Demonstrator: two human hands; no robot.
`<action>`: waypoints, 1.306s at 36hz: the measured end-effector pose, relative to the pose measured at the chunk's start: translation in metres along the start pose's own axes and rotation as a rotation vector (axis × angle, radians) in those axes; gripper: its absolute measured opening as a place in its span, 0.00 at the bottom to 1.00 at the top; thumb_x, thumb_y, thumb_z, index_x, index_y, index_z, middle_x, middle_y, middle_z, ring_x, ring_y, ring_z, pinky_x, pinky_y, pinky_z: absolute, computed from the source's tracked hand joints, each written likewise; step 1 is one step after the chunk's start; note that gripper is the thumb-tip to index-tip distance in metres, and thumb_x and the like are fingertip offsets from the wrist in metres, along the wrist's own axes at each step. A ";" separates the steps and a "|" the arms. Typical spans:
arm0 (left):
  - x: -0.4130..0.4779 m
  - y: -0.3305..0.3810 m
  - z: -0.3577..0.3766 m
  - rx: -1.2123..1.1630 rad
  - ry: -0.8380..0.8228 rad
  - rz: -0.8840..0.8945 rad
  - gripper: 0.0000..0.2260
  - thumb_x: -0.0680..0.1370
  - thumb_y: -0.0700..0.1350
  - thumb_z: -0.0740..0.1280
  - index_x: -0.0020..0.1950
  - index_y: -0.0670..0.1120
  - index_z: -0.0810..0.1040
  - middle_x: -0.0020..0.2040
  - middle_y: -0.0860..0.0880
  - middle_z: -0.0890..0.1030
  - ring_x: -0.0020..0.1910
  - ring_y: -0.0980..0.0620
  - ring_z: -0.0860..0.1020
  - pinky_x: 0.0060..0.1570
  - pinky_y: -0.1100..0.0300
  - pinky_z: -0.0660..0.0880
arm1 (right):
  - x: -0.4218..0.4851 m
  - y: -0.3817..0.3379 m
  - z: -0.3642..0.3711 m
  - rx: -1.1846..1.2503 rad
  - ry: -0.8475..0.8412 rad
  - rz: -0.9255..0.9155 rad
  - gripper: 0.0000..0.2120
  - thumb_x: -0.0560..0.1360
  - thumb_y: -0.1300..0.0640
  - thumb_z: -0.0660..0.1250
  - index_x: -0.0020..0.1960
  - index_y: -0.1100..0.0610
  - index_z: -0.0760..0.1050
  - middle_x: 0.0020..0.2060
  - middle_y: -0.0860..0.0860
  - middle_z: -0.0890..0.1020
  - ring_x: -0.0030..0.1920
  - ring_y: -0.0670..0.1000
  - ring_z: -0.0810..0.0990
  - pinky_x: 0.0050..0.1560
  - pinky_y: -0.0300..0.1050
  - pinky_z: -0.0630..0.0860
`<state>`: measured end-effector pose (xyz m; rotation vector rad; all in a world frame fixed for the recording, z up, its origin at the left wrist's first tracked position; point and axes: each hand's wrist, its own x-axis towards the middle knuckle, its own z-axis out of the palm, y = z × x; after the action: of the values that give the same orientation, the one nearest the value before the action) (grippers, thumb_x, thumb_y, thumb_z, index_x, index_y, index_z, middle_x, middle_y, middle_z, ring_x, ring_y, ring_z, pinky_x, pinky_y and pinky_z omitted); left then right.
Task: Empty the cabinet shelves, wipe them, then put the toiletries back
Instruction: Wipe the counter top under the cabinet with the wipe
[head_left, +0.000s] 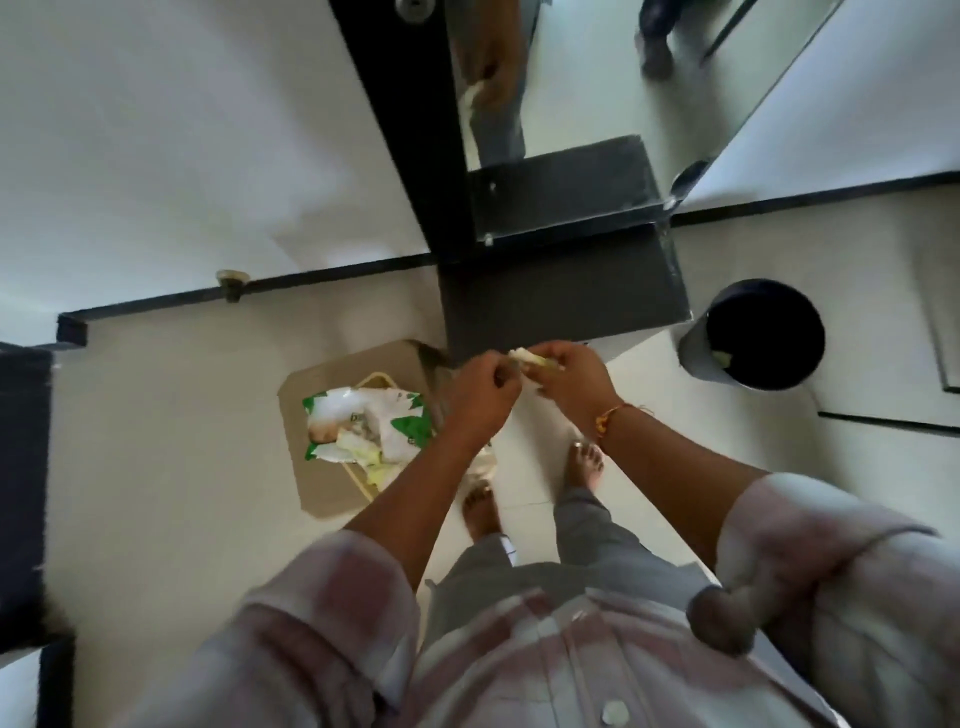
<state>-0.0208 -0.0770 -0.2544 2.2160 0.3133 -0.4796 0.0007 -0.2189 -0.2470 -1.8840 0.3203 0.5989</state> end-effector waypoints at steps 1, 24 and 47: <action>0.010 0.015 0.011 0.031 -0.015 0.010 0.02 0.78 0.45 0.66 0.49 0.47 0.76 0.48 0.49 0.77 0.46 0.50 0.77 0.45 0.57 0.73 | 0.006 0.007 -0.019 -0.065 0.093 0.003 0.08 0.74 0.53 0.72 0.52 0.53 0.82 0.44 0.49 0.84 0.45 0.50 0.82 0.47 0.44 0.82; 0.163 0.128 0.131 0.919 -0.341 0.061 0.43 0.76 0.47 0.71 0.79 0.59 0.44 0.80 0.52 0.42 0.77 0.34 0.44 0.67 0.40 0.67 | 0.104 0.106 -0.179 -0.708 0.385 -0.205 0.10 0.77 0.56 0.68 0.57 0.57 0.78 0.51 0.55 0.78 0.47 0.52 0.78 0.45 0.39 0.73; 0.165 0.133 0.134 1.012 -0.345 0.138 0.42 0.76 0.47 0.71 0.80 0.51 0.45 0.80 0.42 0.46 0.77 0.36 0.50 0.75 0.45 0.55 | 0.210 0.034 -0.192 -0.513 0.464 -0.123 0.07 0.76 0.58 0.66 0.51 0.56 0.81 0.46 0.54 0.79 0.45 0.55 0.80 0.43 0.49 0.78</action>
<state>0.1462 -0.2543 -0.3154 3.0007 -0.3567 -1.0989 0.2088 -0.3965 -0.3326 -2.5184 0.3669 0.1542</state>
